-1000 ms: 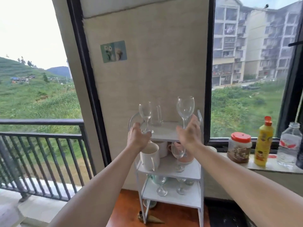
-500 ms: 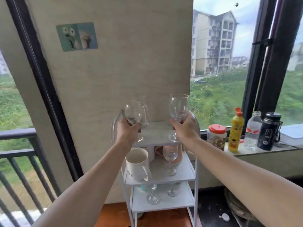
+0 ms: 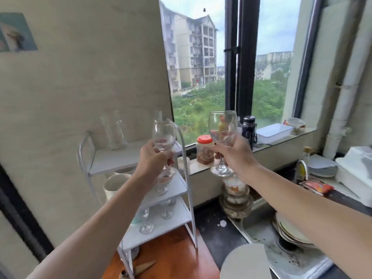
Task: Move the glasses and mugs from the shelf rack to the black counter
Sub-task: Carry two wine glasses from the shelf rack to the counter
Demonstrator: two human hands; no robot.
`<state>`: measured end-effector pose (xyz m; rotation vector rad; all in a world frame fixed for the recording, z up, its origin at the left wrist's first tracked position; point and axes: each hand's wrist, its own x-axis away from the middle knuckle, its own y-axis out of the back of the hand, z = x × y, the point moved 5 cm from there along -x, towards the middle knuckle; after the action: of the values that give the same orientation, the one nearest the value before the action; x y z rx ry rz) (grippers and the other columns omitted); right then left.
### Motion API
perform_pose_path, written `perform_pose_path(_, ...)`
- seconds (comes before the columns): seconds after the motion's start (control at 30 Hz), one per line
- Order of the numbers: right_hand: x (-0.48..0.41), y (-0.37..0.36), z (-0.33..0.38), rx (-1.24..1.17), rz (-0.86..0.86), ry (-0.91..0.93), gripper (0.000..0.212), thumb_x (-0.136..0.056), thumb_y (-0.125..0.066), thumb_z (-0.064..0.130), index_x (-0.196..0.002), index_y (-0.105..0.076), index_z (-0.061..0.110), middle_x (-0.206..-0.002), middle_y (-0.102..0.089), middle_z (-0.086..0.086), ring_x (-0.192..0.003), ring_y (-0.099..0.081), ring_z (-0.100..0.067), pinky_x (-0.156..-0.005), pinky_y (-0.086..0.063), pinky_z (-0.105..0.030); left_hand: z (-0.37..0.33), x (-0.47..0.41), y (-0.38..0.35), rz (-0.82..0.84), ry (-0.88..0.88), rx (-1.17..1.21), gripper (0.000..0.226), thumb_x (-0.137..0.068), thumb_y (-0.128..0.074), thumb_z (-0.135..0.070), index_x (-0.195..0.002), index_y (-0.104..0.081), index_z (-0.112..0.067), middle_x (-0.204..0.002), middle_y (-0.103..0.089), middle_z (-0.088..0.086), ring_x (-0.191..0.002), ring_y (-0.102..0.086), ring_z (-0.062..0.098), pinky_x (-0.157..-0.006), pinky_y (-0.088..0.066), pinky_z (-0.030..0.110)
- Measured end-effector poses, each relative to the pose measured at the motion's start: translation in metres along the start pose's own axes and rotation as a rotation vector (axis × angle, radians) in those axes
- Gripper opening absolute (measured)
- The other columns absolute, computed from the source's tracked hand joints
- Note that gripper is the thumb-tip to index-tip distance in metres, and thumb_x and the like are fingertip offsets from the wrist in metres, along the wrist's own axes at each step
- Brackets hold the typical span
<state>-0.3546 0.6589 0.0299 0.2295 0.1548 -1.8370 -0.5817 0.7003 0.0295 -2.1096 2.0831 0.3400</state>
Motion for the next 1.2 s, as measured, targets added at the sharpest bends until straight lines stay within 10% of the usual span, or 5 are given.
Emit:
perform_pose_path(0.27, 0.084, 0.216, -0.028, 0.195, -0.312, -0.098, 0.034, -0.077, -0.072, 0.004, -0.104, -0.057, 0.017, -0.08, -0.066, -0.007, -0.06, -0.062, -0.02, -0.065, -0.053, -0.036, 0.019, 0.074, -0.199, 0.302, 0.101, 0.098, 0.03, -0.074, -0.073, 0.006, -0.095, -0.06, -0.01, -0.072, -0.063, 0.012, -0.052, -0.058, 0.02, -0.052, -0.046, 0.029)
perform_pose_path(0.67, 0.245, 0.533, -0.053, 0.318, -0.712, -0.257, 0.032, -0.076, -0.07, -0.002, -0.097, -0.058, 0.02, -0.071, -0.064, -0.003, -0.049, -0.06, -0.008, -0.042, -0.042, -0.014, 0.02, 0.258, -0.521, 0.776, 0.279, 0.206, 0.031, -0.077, -0.066, 0.013, -0.102, -0.056, -0.003, -0.065, -0.055, 0.011, -0.044, -0.052, 0.016, -0.048, -0.043, 0.027)
perform_pose_path(1.2, 0.337, 0.86, -0.076, 0.167, -1.198, -0.355, 0.045, -0.076, -0.079, 0.021, -0.115, -0.057, 0.023, -0.088, -0.074, -0.007, -0.071, -0.07, -0.015, -0.063, -0.048, -0.028, 0.005, 0.374, -0.93, 1.5, 0.382, 0.222, 0.033, -0.075, -0.078, -0.021, -0.099, -0.059, -0.009, -0.066, -0.06, 0.006, -0.059, -0.06, 0.02, -0.058, -0.051, 0.03)
